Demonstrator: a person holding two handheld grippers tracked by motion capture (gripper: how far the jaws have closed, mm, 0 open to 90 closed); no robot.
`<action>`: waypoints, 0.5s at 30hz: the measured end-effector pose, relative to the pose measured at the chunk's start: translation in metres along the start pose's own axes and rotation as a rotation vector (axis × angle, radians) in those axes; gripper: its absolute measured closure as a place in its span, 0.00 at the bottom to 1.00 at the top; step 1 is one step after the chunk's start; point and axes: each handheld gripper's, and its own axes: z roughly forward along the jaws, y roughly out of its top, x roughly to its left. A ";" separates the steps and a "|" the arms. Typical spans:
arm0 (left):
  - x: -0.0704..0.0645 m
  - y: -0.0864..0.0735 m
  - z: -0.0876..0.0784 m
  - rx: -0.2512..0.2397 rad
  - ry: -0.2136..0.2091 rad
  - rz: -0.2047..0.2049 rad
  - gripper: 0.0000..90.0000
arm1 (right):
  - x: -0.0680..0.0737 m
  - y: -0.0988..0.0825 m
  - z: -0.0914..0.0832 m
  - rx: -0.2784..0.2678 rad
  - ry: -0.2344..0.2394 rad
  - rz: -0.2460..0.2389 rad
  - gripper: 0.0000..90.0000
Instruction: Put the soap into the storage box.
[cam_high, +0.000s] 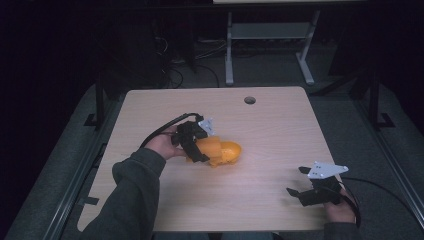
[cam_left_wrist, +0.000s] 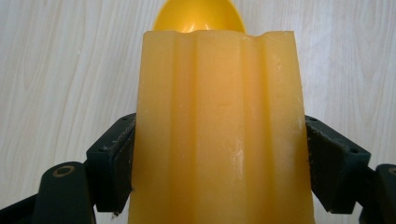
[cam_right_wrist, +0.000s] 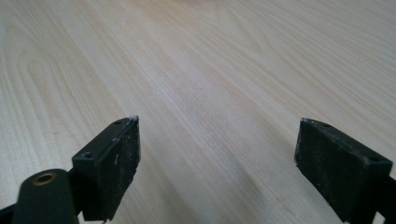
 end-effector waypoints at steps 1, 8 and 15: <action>0.001 0.004 0.002 -0.006 -0.008 0.002 0.23 | 0.001 0.000 0.000 -0.007 0.004 0.024 0.15; 0.005 0.018 0.010 -0.004 -0.021 0.028 0.23 | 0.000 -0.001 -0.002 -0.009 -0.001 0.010 0.15; 0.011 0.024 0.021 -0.028 -0.051 0.039 0.23 | 0.000 -0.001 -0.001 -0.004 0.003 0.002 0.15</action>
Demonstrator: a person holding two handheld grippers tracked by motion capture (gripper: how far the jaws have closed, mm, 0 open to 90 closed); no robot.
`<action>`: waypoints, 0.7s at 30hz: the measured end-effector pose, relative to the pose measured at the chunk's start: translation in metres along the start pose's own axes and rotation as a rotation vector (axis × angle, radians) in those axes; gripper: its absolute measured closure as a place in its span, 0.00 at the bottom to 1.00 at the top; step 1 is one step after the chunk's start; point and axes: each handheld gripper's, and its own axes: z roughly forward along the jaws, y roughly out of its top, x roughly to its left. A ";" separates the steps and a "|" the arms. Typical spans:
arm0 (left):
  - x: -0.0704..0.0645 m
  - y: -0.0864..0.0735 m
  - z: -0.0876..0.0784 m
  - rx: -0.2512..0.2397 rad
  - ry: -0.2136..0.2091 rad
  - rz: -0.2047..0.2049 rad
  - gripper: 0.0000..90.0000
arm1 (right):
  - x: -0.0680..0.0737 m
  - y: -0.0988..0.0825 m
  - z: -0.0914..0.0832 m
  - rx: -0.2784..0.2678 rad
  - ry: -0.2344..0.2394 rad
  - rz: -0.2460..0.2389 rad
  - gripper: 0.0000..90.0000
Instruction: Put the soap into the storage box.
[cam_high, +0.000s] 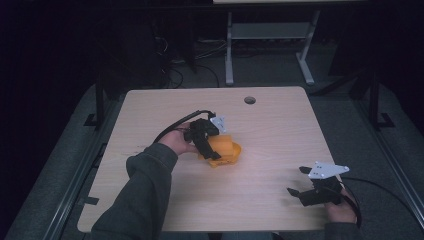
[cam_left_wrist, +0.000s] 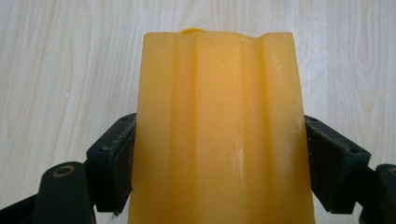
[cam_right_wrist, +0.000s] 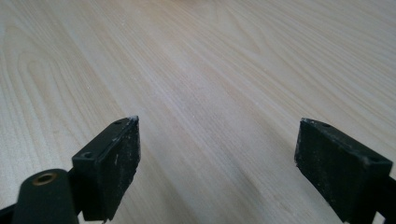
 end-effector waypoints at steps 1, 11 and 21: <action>0.000 0.000 0.000 0.000 0.000 0.000 0.23 | 0.000 0.000 0.000 0.000 0.000 0.000 0.15; 0.007 0.011 0.015 0.019 -0.030 0.014 0.23 | 0.001 0.000 0.001 0.010 0.004 0.004 0.15; 0.013 0.013 0.027 0.019 -0.057 0.007 0.23 | 0.001 0.001 0.002 0.006 0.011 0.010 0.15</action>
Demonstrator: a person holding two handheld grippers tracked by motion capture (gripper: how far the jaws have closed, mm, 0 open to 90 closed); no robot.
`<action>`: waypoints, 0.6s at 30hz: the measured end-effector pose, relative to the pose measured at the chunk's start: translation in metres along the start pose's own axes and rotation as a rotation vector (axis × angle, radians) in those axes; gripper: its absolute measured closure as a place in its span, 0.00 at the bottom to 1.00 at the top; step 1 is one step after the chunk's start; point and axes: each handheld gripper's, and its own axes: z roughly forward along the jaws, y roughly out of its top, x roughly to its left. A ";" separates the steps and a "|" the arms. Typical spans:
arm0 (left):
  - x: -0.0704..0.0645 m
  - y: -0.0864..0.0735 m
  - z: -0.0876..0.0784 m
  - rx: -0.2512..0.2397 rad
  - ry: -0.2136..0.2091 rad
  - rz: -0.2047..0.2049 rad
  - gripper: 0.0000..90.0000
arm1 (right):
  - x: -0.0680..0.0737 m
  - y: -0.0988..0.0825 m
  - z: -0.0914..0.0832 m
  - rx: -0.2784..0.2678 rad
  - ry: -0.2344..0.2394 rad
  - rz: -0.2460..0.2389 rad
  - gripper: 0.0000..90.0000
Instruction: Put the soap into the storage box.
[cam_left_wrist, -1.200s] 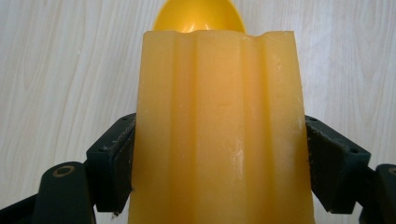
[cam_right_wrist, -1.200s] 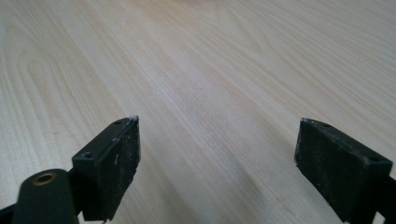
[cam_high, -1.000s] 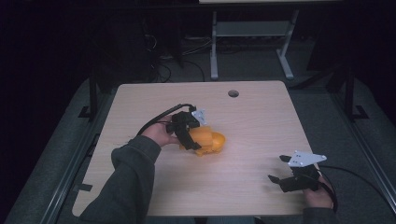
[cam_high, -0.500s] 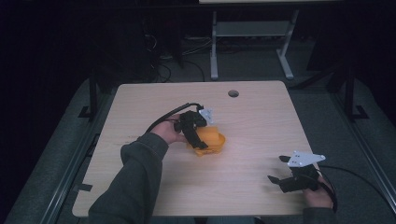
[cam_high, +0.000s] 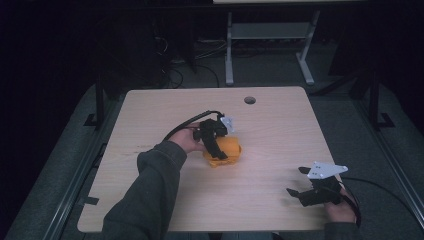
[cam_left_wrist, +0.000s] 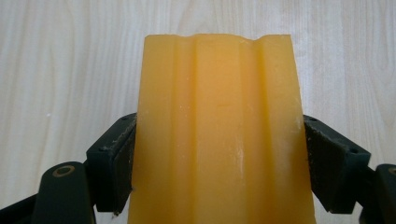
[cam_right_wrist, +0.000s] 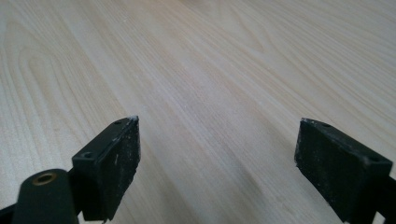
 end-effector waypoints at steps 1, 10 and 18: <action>0.000 0.000 0.000 -0.001 0.001 0.002 0.23 | 0.000 0.000 0.000 0.005 -0.003 -0.005 0.15; 0.001 -0.002 0.005 0.018 0.004 0.030 0.23 | 0.001 0.001 -0.002 -0.005 -0.004 -0.007 0.15; 0.003 -0.002 0.006 0.015 -0.002 0.029 0.23 | 0.000 0.001 -0.003 -0.011 -0.007 -0.034 0.15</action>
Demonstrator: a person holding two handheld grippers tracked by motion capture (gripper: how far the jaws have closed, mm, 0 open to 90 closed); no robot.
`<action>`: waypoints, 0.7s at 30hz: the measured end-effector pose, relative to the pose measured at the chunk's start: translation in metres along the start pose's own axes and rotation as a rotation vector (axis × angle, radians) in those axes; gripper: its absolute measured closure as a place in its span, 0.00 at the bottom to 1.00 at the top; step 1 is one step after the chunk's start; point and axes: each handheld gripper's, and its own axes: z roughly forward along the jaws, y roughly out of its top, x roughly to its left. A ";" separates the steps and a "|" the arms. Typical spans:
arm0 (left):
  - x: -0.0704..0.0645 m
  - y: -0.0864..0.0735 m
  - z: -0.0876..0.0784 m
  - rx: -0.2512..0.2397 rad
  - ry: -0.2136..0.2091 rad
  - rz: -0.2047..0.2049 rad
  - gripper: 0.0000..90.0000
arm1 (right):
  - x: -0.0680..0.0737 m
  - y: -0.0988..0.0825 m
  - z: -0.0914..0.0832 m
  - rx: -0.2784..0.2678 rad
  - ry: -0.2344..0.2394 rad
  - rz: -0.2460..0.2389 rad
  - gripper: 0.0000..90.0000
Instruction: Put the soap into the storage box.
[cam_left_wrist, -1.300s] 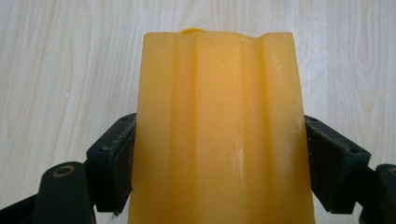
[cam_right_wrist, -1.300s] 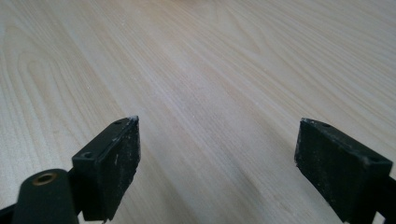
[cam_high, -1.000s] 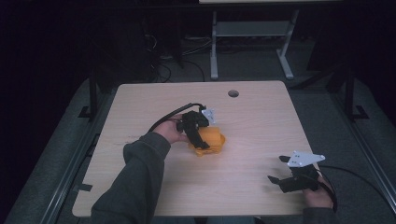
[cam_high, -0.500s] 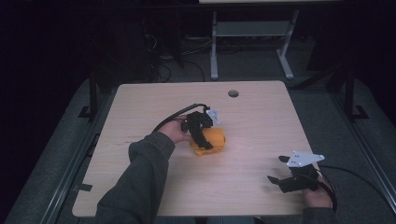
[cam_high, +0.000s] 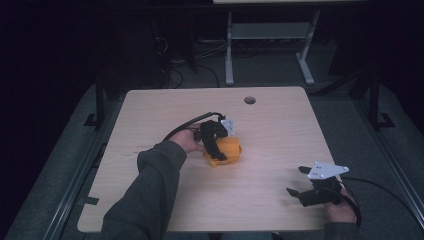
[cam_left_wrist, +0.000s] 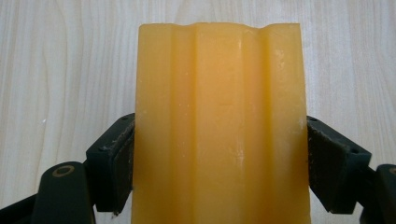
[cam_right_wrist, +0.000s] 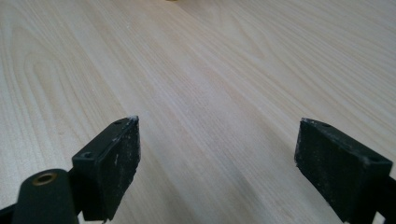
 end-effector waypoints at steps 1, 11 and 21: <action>0.001 0.000 0.000 0.001 0.002 -0.005 0.23 | 0.000 0.000 0.000 -0.001 0.000 -0.002 0.15; -0.001 0.000 -0.005 0.007 0.015 -0.025 0.21 | 0.002 0.001 0.001 0.002 0.007 0.023 0.15; -0.006 0.000 -0.014 0.029 0.054 -0.025 0.20 | 0.002 0.001 0.001 0.005 0.006 0.024 0.15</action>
